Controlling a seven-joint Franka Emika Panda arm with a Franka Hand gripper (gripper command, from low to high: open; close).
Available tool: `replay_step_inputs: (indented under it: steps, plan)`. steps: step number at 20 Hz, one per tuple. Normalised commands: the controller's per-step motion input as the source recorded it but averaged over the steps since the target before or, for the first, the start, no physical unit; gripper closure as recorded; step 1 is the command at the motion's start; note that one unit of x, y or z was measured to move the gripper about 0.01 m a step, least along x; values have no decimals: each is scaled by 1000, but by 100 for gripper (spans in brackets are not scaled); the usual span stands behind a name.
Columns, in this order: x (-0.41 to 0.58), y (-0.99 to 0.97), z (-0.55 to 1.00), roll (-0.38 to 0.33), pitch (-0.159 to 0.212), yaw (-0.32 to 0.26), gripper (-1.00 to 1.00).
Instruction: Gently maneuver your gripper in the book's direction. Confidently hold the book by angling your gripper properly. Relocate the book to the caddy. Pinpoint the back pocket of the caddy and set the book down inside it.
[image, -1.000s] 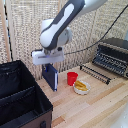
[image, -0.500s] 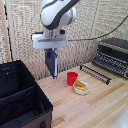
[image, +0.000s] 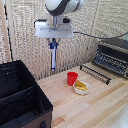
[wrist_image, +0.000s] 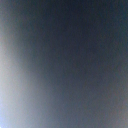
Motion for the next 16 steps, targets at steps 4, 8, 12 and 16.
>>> replay_step_inputs:
  steps: [4, 8, 12, 16]
  plan:
    - [86, 252, 639, 104, 3, -218, 100]
    - [202, 506, 638, 100, 27, -133, 100]
    - [248, 576, 666, 88, 32, -111, 100]
    - [262, 589, 681, 82, 32, -107, 100]
